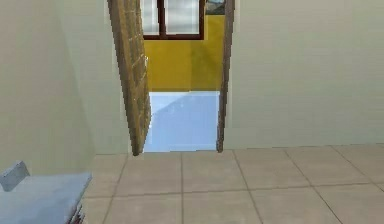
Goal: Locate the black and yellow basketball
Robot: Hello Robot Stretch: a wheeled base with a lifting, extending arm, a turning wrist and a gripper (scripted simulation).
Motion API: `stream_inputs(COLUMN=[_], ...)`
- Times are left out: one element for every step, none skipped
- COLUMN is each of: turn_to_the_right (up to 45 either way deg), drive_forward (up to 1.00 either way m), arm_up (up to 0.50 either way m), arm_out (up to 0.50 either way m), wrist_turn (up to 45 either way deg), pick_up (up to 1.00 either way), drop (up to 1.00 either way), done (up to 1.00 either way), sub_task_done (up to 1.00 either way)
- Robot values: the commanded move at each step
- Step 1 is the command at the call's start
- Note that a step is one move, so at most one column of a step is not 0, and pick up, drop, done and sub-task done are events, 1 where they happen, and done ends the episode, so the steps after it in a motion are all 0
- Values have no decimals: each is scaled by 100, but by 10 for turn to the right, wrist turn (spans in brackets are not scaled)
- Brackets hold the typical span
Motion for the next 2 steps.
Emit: stream_inputs(turn_to_the_right=[-30, 0], drive_forward=[0, 100], arm_up=[0, 0], arm_out=[0, 0], wrist_turn=[0, 0], pick_up=[0, 0], drop=[0, 0], done=[0, 0], sub_task_done=[0, 0])
